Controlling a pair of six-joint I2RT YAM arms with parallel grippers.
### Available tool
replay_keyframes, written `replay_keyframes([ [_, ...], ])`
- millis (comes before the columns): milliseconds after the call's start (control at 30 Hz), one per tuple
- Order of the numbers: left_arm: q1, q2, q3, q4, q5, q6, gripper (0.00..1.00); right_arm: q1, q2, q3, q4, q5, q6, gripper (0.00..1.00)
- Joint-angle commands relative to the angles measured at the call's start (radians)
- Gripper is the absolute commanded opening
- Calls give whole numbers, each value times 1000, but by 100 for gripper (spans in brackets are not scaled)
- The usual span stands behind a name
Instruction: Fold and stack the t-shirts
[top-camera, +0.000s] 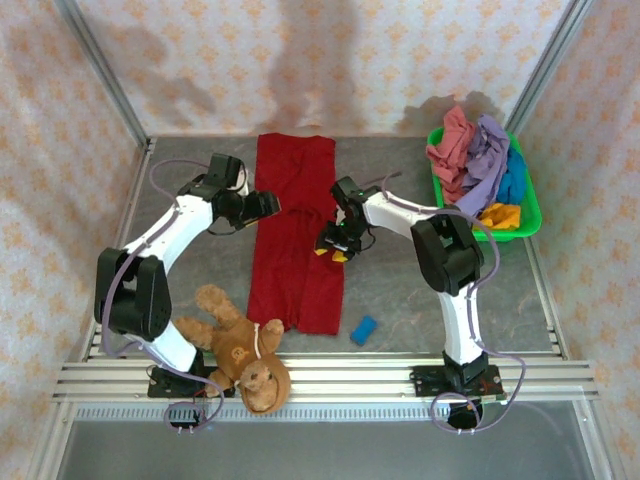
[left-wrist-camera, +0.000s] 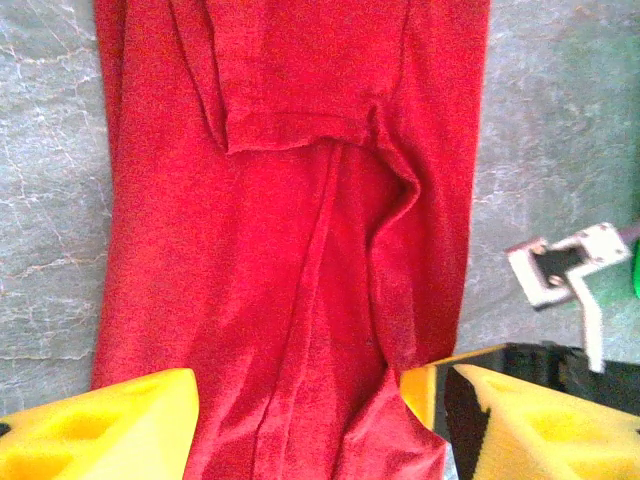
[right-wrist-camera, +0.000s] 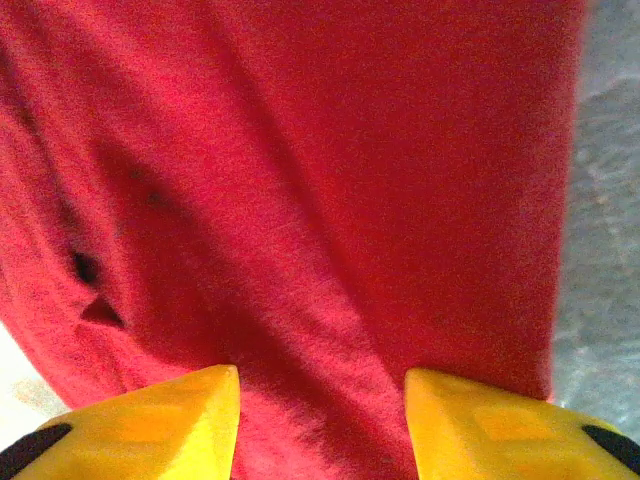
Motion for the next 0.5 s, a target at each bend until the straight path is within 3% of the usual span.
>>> replay_keyframes([
  [0,-4,-17,-13,-89,-39,7,68,-30,25,4,-16,26,-44,48],
  [467,-18,-82,-92,-191,-49,-19,68,-126,73,95,-150,67,-173,48],
])
